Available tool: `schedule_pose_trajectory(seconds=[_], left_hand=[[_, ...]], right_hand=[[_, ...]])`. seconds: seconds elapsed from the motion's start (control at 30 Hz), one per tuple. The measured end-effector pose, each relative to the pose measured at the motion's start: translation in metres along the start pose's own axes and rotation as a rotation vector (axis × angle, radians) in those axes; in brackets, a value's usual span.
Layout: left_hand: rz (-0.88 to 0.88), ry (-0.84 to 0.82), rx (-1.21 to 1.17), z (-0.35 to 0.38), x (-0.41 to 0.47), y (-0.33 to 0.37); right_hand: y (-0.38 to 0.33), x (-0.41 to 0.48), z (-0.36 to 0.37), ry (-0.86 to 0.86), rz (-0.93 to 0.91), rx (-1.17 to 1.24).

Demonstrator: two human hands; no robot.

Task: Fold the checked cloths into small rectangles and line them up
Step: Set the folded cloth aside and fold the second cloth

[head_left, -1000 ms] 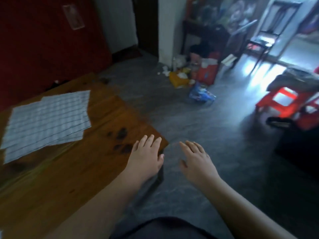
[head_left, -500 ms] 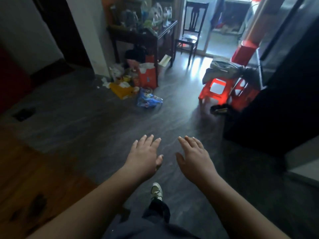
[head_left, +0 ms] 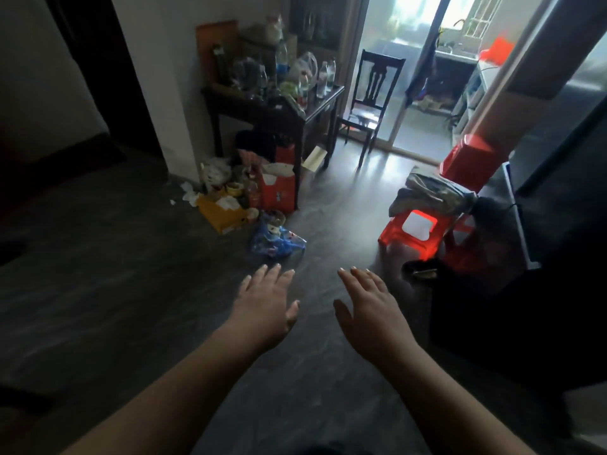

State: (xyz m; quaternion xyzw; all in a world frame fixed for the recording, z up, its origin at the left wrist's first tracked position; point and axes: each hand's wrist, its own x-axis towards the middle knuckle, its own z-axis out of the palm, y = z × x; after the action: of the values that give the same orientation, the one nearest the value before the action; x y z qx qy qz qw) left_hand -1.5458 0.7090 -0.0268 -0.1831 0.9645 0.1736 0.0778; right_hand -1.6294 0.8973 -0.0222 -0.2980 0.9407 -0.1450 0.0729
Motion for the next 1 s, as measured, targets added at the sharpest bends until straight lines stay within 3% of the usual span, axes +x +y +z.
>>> schedule_pose_trajectory(seconds=[0.37, 0.6, 0.83, 1.0], left_hand=[[-0.322, 0.124, 0.007, -0.073, 0.157, -0.162], [-0.637, 0.201, -0.042, -0.152, 0.222, -0.285], [-0.941, 0.357, -0.151, -0.196, 0.228, -0.389], [-1.023, 0.417, -0.162, -0.221, 0.242, -0.477]], right_hand=[[-0.106, 0.276, 0.043, -0.104, -0.345, 0.001], [-0.245, 0.452, 0.062, -0.211, -0.619, 0.02], [-0.395, 0.535, 0.087, -0.295, -0.867, 0.018], [-0.494, 0.586, 0.119, -0.331, -0.968, -0.034]])
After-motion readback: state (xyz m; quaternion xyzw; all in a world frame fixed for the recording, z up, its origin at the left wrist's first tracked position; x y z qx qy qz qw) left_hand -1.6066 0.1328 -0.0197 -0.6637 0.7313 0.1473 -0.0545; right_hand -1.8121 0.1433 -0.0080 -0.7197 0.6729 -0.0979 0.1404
